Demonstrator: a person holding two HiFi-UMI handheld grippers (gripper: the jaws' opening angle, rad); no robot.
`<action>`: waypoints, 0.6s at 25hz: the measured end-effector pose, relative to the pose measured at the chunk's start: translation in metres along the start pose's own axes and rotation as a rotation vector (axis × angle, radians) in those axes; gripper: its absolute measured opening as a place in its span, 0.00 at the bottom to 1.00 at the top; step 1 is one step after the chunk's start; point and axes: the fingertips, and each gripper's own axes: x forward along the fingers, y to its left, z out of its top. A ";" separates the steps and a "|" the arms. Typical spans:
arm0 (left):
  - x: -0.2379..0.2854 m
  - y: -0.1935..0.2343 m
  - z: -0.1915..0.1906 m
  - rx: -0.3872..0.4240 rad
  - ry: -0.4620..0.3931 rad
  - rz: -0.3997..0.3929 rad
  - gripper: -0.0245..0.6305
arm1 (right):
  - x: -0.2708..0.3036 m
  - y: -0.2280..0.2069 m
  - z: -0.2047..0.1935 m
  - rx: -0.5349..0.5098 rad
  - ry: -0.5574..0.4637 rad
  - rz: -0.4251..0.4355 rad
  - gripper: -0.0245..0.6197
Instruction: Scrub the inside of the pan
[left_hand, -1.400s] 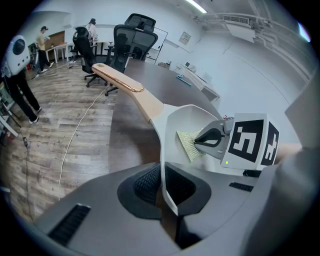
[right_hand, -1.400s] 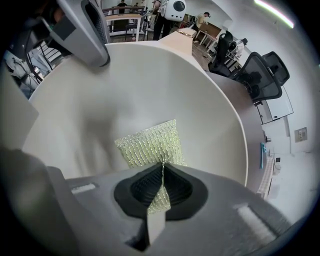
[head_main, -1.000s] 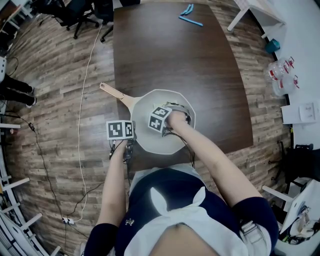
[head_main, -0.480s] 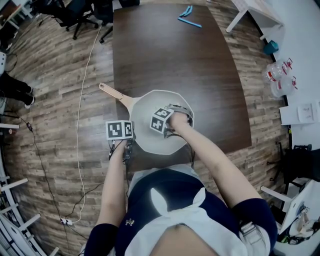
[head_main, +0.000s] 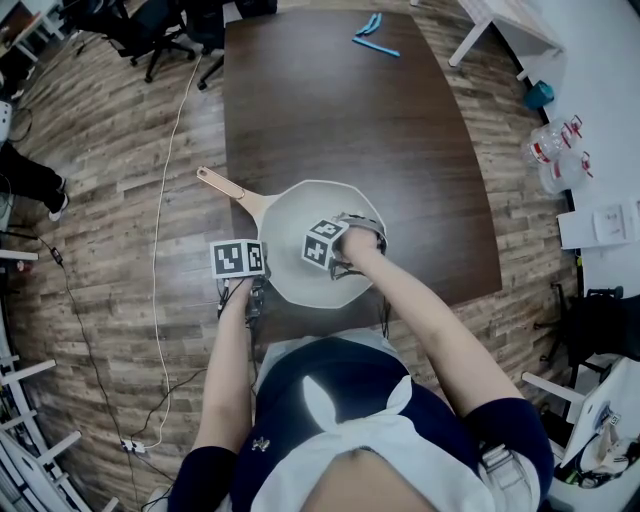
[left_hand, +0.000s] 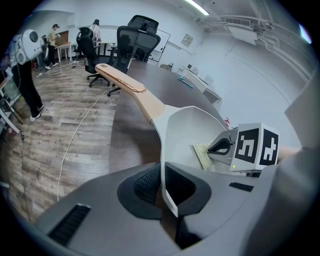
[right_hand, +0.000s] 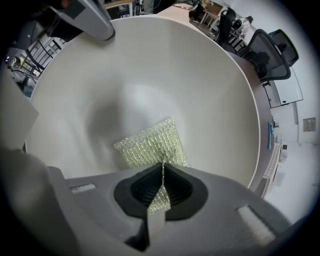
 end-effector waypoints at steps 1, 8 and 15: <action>0.000 0.000 0.000 0.000 -0.001 0.001 0.06 | 0.000 0.001 -0.001 0.001 0.000 -0.001 0.05; -0.001 0.003 0.002 -0.009 -0.004 0.000 0.06 | -0.001 0.012 -0.008 0.015 0.026 0.005 0.05; 0.000 0.001 0.001 -0.004 -0.004 0.003 0.06 | -0.003 0.024 -0.016 0.025 0.034 0.000 0.05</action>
